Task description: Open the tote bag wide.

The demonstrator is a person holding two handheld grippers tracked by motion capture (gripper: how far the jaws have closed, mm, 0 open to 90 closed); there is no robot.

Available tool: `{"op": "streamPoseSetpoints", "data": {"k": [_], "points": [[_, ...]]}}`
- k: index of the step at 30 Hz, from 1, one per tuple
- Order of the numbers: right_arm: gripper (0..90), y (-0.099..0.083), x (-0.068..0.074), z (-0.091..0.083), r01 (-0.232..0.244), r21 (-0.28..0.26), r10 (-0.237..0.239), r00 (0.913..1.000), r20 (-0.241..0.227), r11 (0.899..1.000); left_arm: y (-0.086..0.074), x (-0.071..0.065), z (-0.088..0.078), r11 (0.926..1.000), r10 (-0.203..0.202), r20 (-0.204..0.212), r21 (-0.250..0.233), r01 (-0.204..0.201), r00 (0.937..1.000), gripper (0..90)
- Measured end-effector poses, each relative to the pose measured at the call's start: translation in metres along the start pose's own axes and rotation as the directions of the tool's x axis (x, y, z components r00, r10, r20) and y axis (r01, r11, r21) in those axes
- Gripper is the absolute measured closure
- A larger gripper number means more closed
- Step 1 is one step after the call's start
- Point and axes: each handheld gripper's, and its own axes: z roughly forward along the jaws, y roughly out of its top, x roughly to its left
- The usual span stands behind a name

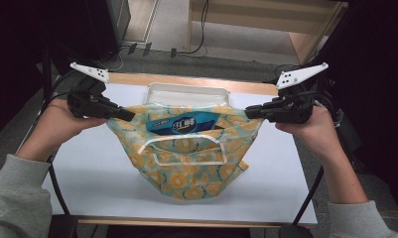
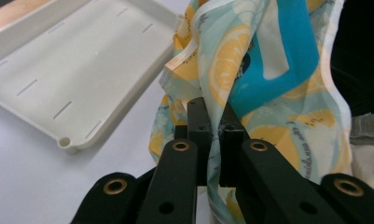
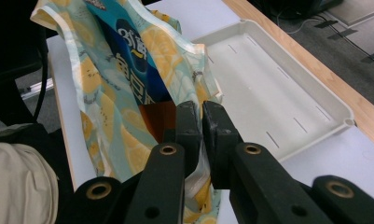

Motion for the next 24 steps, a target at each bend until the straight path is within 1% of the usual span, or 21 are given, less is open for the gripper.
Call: {"op": "streamPoseSetpoints", "data": {"k": [3, 5, 7, 8, 11, 13, 14, 15, 16, 19, 24], "points": [[85.3, -0.003, -0.003, -0.002, -0.016, 0.006, 0.016, 0.9998, 0.014, 1.0, 0.004, 0.001, 0.003, 0.9999, -0.003, -0.007, -0.01, 0.003, 1.0, 88.1], [84.9, -0.006, -0.005, -0.002, -0.024, 0.01, 0.023, 0.9996, 0.015, 1.0, 0.005, 0.003, 0.007, 1.0, 0.0, -0.015, -0.006, 0.0, 0.9999, 85.5], [84.9, -0.007, -0.006, -0.001, -0.027, 0.01, 0.027, 0.9995, 0.015, 1.0, 0.005, 0.004, 0.009, 1.0, -0.001, -0.012, -0.002, 0.001, 0.9999, 85.7], [84.8, -0.012, -0.009, 0.001, -0.026, 0.005, 0.026, 0.9996, 0.012, 1.0, 0.004, 0.005, 0.013, 1.0, -0.009, -0.006, -0.002, 0.008, 0.9999, 86.2], [84.8, -0.017, -0.011, 0.005, -0.032, 0.001, 0.032, 0.9994, 0.01, 0.999, 0.001, 0.007, 0.018, 0.9999, -0.015, -0.003, -0.004, 0.015, 0.9999, 86.8], [84.8, -0.022, -0.014, 0.009, -0.047, 0.0, 0.047, 0.9989, 0.004, 0.999, -0.002, 0.009, 0.024, 0.9998, -0.02, 0.0, 0.009, 0.02, 0.9998, 86.9], [84.8, -0.022, -0.014, 0.009, -0.047, 0.0, 0.047, 0.9989, 0.004, 0.999, -0.002, 0.009, 0.024, 0.9998, -0.02, 0.0, 0.009, 0.02, 0.9998, 86.9], [84.8, -0.028, -0.017, 0.012, -0.062, -0.002, 0.062, 0.998, -0.007, 0.998, -0.003, 0.009, 0.025, 0.9997, -0.023, 0.002, 0.01, 0.023, 0.9997, 86.9], [84.8, -0.03, -0.018, 0.014, -0.065, -0.001, 0.065, 0.9978, -0.009, 0.998, -0.005, 0.01, 0.026, 0.9996, -0.026, 0.006, 0.008, 0.026, 0.9996, 87.0], [84.8, -0.037, -0.018, 0.019, -0.074, 0.005, 0.074, 0.9971, -0.018, 0.997, -0.009, 0.011, 0.029, 0.9993, -0.037, 0.021, 0.004, 0.037, 0.9991, 87.0], [84.3, -0.048, -0.015, 0.026, -0.084, -0.002, 0.084, 0.9959, -0.034, 0.996, -0.019, 0.014, 0.038, 0.9985, -0.055, 0.041, 0.007, 0.055, 0.9976, 86.8]]}}
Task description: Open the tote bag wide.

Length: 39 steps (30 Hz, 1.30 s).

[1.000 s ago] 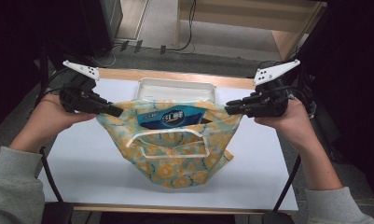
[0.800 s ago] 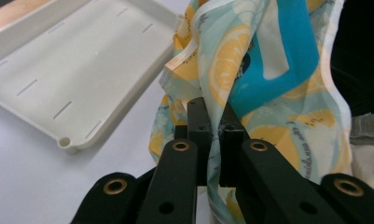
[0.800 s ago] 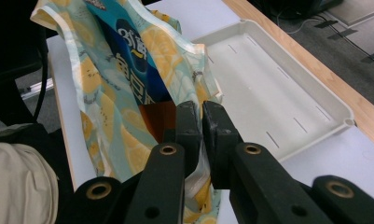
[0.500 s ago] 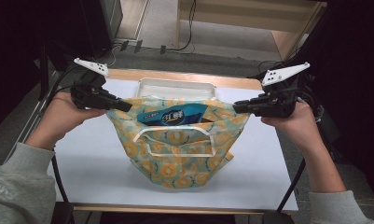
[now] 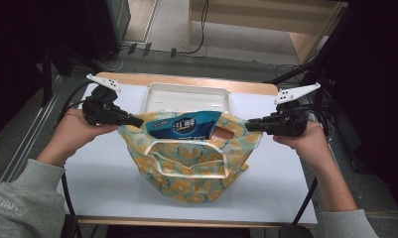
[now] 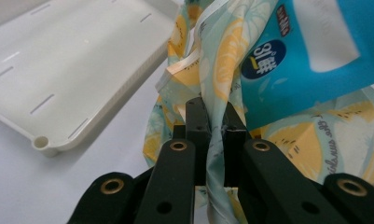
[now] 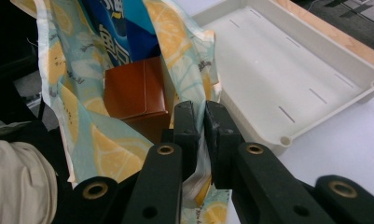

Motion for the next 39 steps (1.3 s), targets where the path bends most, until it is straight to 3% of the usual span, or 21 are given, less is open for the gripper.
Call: {"op": "streamPoseSetpoints", "data": {"k": [14, 30, 39], "points": [[84.3, -0.022, 0.006, 0.02, -0.021, -0.009, 0.021, 0.9997, -0.008, 1.0, -0.026, 0.008, 0.021, 0.9985, -0.055, 0.051, 0.007, 0.055, 0.9972, 86.0], [84.7, -0.048, 0.011, 0.043, -0.036, -0.044, 0.035, 0.9993, -0.015, 0.998, -0.049, 0.012, 0.038, 0.9978, -0.066, 0.026, -0.009, 0.066, 0.9975, 86.0], [85.0, -0.058, 0.01, 0.051, -0.05, -0.04, 0.05, 0.9988, -0.003, 0.998, -0.057, 0.015, 0.044, 0.9961, -0.082, 0.043, -0.03, 0.083, 0.9958, 88.4]]}}
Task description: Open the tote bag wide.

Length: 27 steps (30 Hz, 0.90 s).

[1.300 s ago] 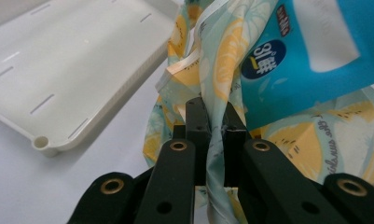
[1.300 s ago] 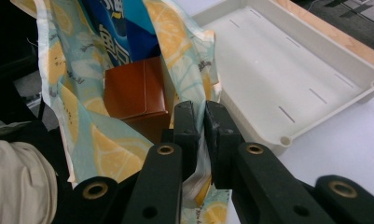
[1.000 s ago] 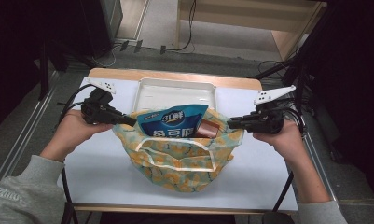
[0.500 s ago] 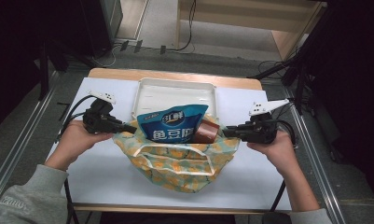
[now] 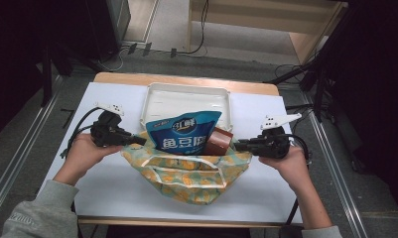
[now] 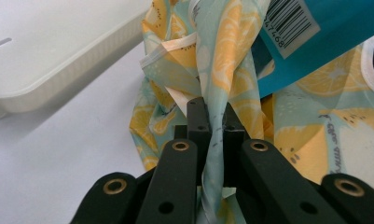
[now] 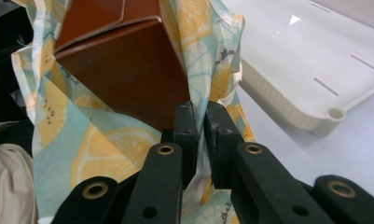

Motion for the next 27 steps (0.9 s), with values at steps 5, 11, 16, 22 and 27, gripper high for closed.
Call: {"op": "streamPoseSetpoints", "data": {"k": [5, 11, 16, 22, 27], "points": [[85.0, -0.007, -0.001, 0.006, -0.009, 0.006, 0.009, 1.0, 0.002, 1.0, -0.007, 0.003, 0.004, 0.9999, -0.016, 0.001, -0.003, 0.016, 0.9999, 88.6], [85.0, -0.016, -0.001, 0.011, -0.02, 0.006, 0.02, 0.9998, 0.003, 1.0, -0.013, 0.005, 0.009, 0.9997, -0.021, -0.006, 0.01, 0.021, 0.9998, 88.5], [85.0, -0.025, -0.001, 0.018, -0.034, 0.016, 0.034, 0.9994, 0.007, 0.999, -0.019, 0.007, 0.016, 0.9992, -0.034, -0.001, 0.021, 0.034, 0.9994, 88.4], [85.0, -0.033, -0.001, 0.025, -0.045, 0.025, 0.045, 0.999, 0.003, 0.999, -0.028, 0.011, 0.024, 0.9978, -0.052, 0.008, 0.041, 0.051, 0.9986, 87.9], [85.0, -0.041, -0.002, 0.031, -0.055, 0.017, 0.055, 0.9985, 0.01, 0.998, -0.033, 0.016, 0.029, 0.9976, -0.062, 0.024, 0.033, 0.061, 0.9978, 87.9]]}}
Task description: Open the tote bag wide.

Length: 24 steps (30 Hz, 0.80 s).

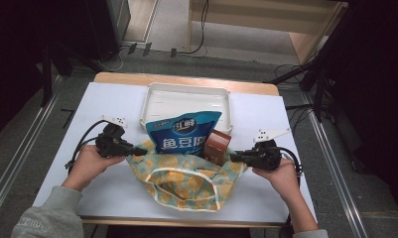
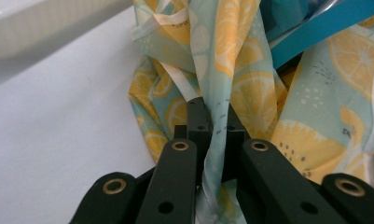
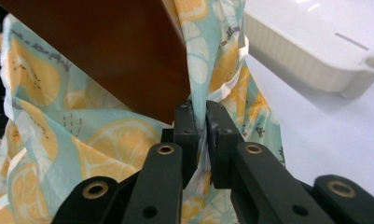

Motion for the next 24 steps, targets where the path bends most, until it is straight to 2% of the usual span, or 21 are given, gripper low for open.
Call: {"op": "streamPoseSetpoints", "data": {"k": [2, 5, 9, 11, 14, 16, 18, 24], "points": [[84.9, -0.004, -0.001, 0.003, -0.009, 0.004, 0.009, 1.0, 0.002, 1.0, -0.003, 0.003, 0.002, 0.9998, -0.016, 0.015, -0.009, 0.016, 0.9998, 88.2], [84.7, -0.008, -0.002, 0.006, -0.022, 0.012, 0.022, 0.9998, 0.003, 1.0, -0.006, 0.006, 0.005, 0.9997, -0.026, 0.016, -0.004, 0.026, 0.9995, 88.7], [84.2, -0.013, -0.006, 0.01, -0.043, 0.029, 0.043, 0.9991, -0.001, 0.999, -0.008, 0.009, 0.009, 0.9996, -0.025, -0.003, 0.013, 0.025, 0.9997, 89.3], [84.3, -0.015, -0.007, 0.012, -0.039, 0.035, 0.039, 0.9992, 0.008, 0.999, -0.01, 0.012, 0.012, 0.999, -0.041, 0.005, 0.014, 0.041, 0.9991, 89.4], [84.1, -0.017, -0.008, 0.015, -0.037, 0.046, 0.036, 0.9992, 0.018, 0.998, -0.012, 0.016, 0.015, 0.9988, -0.045, 0.011, 0.019, 0.045, 0.9989, 89.4], [82.8, -0.017, -0.008, 0.016, -0.046, 0.049, 0.045, 0.9988, 0.017, 0.998, -0.012, 0.015, 0.013, 0.9994, -0.033, 0.005, 0.01, 0.033, 0.9995, 88.4], [79.9, -0.016, -0.006, 0.014, -0.032, 0.043, 0.031, 0.9994, 0.015, 0.999, -0.012, 0.011, 0.01, 1.0, -0.003, -0.003, 0.0, 0.003, 1.0, 85.5], [65.1, -0.009, 0.002, 0.001, 0.01, 0.009, -0.01, 0.9999, 0.01, 1.0, -0.01, -0.002, -0.002, 0.9985, 0.051, -0.036, -0.014, -0.052, 0.998, 66.9]]}}
